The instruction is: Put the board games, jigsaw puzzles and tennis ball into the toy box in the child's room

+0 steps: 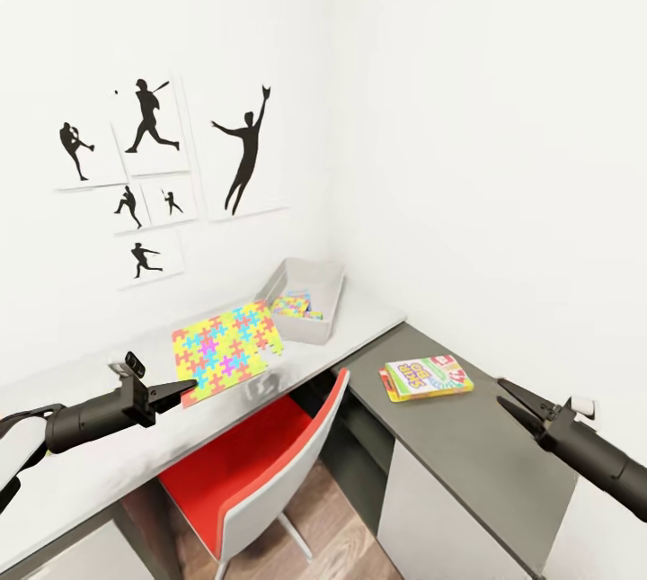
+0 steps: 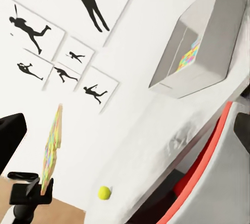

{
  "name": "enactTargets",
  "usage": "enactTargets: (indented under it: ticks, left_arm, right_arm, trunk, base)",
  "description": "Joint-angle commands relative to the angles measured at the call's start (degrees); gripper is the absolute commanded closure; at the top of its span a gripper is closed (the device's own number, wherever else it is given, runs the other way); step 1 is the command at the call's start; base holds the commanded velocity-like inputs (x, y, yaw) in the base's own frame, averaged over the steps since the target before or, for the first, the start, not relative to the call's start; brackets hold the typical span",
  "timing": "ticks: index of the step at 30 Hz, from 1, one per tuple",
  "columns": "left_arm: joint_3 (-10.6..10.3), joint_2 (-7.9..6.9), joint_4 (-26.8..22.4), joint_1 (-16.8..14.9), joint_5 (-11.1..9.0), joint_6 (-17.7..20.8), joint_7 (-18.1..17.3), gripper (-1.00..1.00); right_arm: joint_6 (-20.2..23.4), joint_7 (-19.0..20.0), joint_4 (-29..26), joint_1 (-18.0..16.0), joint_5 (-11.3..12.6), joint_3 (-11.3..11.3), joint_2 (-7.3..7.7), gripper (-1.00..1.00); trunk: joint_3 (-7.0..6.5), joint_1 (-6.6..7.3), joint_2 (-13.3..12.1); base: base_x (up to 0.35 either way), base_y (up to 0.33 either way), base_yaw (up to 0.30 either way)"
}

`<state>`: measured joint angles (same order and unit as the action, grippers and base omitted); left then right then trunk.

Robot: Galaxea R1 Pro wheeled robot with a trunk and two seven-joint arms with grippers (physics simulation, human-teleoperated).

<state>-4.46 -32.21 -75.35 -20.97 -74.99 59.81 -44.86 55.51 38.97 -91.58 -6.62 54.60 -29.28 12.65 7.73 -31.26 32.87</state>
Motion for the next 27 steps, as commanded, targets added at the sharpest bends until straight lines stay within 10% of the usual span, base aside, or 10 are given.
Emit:
enactTargets:
  ticks: [1,7,27]
  left_arm:
    - [-0.06,-0.09,0.03,-0.08,-0.08,0.19,-0.23,1.0]
    - [-0.11,-0.13,0.02,-0.06,-0.15,0.19,-0.3,1.0]
    - [0.35,-0.14,0.16,-0.04,-0.1,0.19,-0.31,1.0]
  right_arm:
    - [-0.77,0.77,0.0,-0.03,-0.14,0.0,0.0,-1.0]
    - [-2.47,6.46,0.0,0.02,-0.35,0.04,0.0,-1.0]
    - [-4.67,6.63,0.0,0.03,-0.81,0.36,0.0,-1.0]
  trunk:
    - [-0.15,0.2,-0.33]
    - [-1.65,1.52,-2.73]
    - [-3.8,2.62,-4.74]
  base:
    - [0.0,0.0,-0.222]
    - [0.0,0.0,-0.22]
    - [0.061,0.0,-0.185]
